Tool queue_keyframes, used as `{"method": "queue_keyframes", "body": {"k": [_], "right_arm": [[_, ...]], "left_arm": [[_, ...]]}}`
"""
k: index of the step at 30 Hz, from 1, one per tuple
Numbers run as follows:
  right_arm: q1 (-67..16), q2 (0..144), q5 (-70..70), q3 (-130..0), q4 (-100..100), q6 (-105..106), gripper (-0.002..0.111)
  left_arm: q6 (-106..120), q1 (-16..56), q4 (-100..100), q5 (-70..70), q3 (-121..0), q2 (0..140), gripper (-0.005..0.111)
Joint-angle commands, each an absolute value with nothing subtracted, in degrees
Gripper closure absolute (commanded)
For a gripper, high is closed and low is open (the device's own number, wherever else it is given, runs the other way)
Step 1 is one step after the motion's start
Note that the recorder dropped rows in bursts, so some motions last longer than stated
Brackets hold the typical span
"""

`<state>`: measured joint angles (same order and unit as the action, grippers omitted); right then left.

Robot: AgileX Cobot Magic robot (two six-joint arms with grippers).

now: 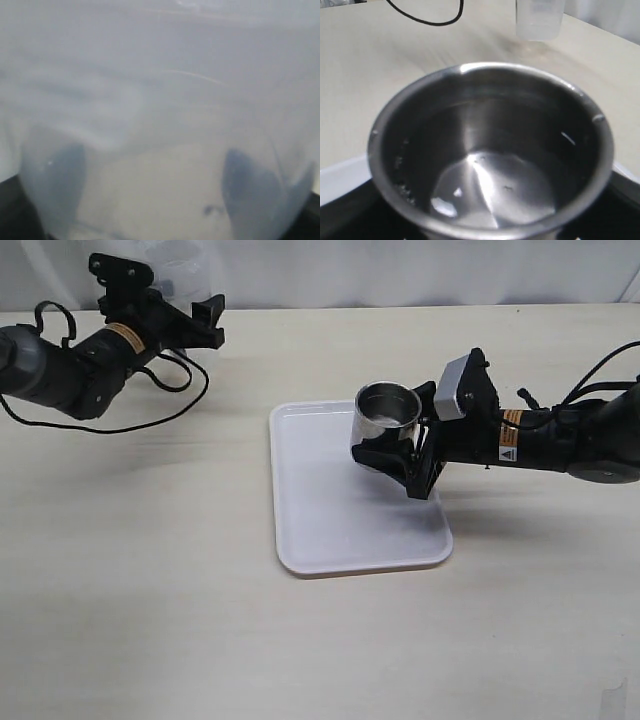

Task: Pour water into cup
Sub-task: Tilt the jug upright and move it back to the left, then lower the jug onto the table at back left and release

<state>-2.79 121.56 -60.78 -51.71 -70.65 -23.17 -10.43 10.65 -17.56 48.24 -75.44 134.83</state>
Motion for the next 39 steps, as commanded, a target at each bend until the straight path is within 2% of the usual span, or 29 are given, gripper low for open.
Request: {"method": "queue_keyframes", "body": {"k": [1, 20, 22, 26, 30, 32, 35, 39], "right_arm": [[-2.83, 121.37, -62.34, -51.98, -69.88, -22.81, 0.104], [-2.83, 121.37, -61.15, -51.98, -69.88, -22.81, 0.104], [-2.83, 121.37, -61.15, -51.98, -69.88, -22.81, 0.104], [-2.83, 121.37, -61.15, -51.98, -69.88, -22.81, 0.104], [-2.83, 121.37, -61.15, -51.98, -69.88, -22.81, 0.104], [-2.83, 121.37, -61.15, -51.98, -69.88, -22.81, 0.104], [-2.83, 121.37, -61.15, -51.98, -69.88, -22.81, 0.104], [-2.83, 121.37, -61.15, -51.98, -69.88, -22.81, 0.104]], "left_arm": [[-10.81, 10.58, -16.75, 50.95, -75.49, 136.07, 0.107], [-10.59, 10.58, -17.52, 52.56, -75.49, 138.89, 0.107], [-10.59, 10.58, -17.52, 52.56, -75.49, 138.89, 0.104], [-10.59, 10.58, -17.52, 52.43, -75.49, 138.89, 0.080], [-10.59, 10.58, -17.52, 52.43, -75.49, 138.89, 0.032], [-10.59, 10.58, -17.52, 52.43, -75.49, 138.89, 0.014], [-10.59, 10.58, -17.52, 52.43, -75.49, 138.89, 0.005], [-10.59, 10.58, -19.57, 50.94, -75.49, 138.89, 0.005]]}}
